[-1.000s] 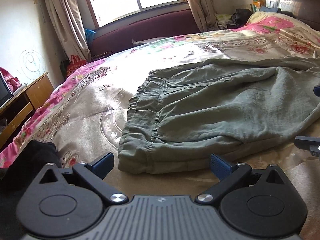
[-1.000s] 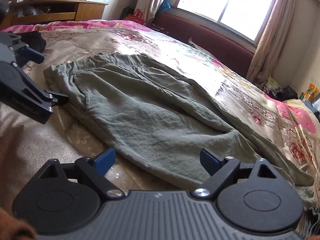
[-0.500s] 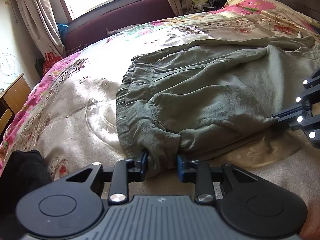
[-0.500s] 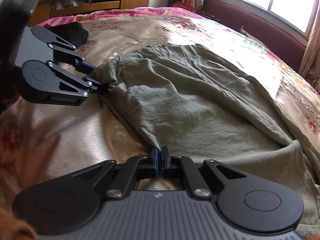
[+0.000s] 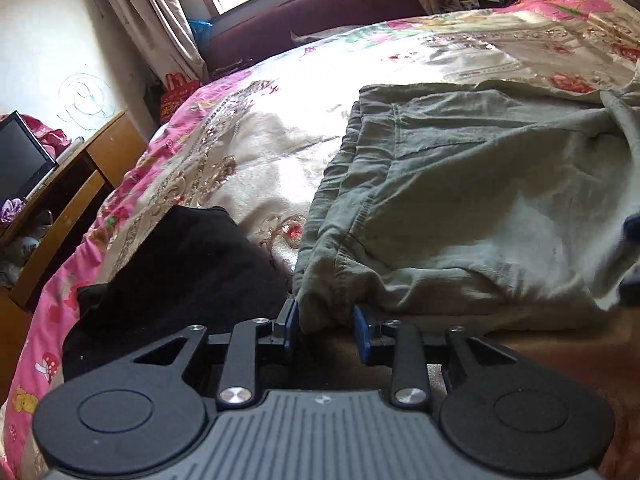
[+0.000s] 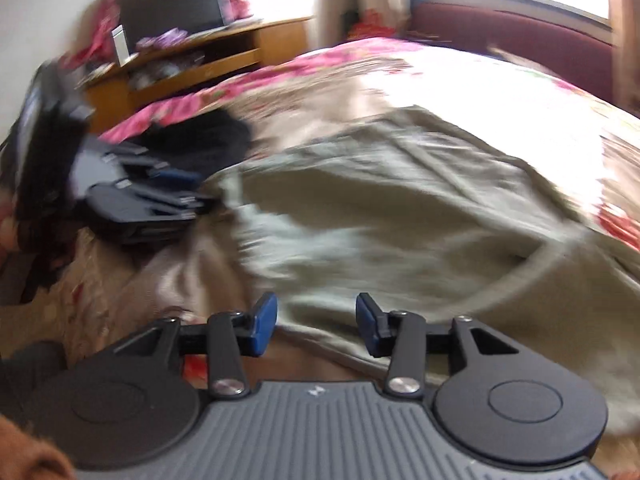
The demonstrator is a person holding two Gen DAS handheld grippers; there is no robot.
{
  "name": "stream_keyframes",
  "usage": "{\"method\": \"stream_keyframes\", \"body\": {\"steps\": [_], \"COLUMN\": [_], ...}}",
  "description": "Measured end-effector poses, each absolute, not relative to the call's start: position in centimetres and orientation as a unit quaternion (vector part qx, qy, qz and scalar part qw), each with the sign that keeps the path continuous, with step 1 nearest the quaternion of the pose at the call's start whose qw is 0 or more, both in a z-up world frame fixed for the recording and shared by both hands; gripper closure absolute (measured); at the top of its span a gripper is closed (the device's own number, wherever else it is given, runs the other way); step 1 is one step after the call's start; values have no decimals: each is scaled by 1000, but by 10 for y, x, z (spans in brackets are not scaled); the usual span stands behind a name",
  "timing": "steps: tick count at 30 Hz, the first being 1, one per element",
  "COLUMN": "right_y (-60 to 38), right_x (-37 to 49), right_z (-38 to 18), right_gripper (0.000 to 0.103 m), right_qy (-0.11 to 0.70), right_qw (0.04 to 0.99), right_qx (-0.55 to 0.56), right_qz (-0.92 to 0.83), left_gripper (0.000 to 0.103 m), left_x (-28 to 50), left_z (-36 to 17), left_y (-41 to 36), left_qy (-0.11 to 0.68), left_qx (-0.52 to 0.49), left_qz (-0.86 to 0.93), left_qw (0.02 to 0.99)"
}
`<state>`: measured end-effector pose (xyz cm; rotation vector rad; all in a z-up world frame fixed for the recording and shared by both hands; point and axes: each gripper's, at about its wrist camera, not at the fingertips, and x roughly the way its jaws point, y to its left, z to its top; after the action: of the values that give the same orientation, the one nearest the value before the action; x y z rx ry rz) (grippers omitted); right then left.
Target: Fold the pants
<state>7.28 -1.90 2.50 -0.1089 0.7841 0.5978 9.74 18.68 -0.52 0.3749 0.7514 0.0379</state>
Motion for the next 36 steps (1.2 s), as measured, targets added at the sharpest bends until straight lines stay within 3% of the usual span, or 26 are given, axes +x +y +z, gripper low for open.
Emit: {"method": "stream_keyframes", "body": {"steps": [5, 9, 12, 16, 17, 18, 19, 20, 28, 30, 34, 36], "right_y": [-176, -295, -346, -360, -357, -357, -358, -363, -398, -404, -402, -399], "right_x": [93, 128, 150, 179, 185, 186, 185, 181, 74, 54, 34, 25], "right_z": [30, 15, 11, -4, -8, -9, -9, -7, 31, 23, 14, 19], "right_gripper": [51, 49, 49, 42, 48, 69, 82, 102, 101, 99, 96, 97], "right_qy": [394, 412, 396, 408, 413, 411, 413, 415, 388, 402, 427, 418], "right_qw": [918, 887, 871, 853, 851, 854, 855, 854, 857, 849, 843, 849], "right_qx": [35, 133, 194, 228, 221, 209, 199, 205, 245, 233, 179, 167], "right_qz": [36, -163, -218, -234, -237, -240, -243, -238, -233, -253, -274, -277], "left_gripper": [57, 53, 51, 47, 45, 45, 45, 45, 44, 33, 30, 23], "left_x": [80, 85, 90, 94, 95, 98, 97, 94, 80, 80, 77, 72], "left_z": [12, 14, 6, -5, -9, -13, -17, -19, -7, -11, -20, -15], "left_y": [148, 86, 34, -23, -32, -41, -50, -55, -42, -43, -46, -43], "left_qy": [321, 307, 299, 295, 295, 299, 305, 306, 294, 306, 318, 309], "left_qx": [196, 187, 191, 192, 197, 201, 203, 203, 184, 181, 199, 208], "left_qz": [-29, -120, -182, -248, -252, -254, -257, -259, -244, -239, -233, -225], "left_qw": [926, 925, 917, 902, 900, 898, 894, 893, 906, 904, 897, 900]}}
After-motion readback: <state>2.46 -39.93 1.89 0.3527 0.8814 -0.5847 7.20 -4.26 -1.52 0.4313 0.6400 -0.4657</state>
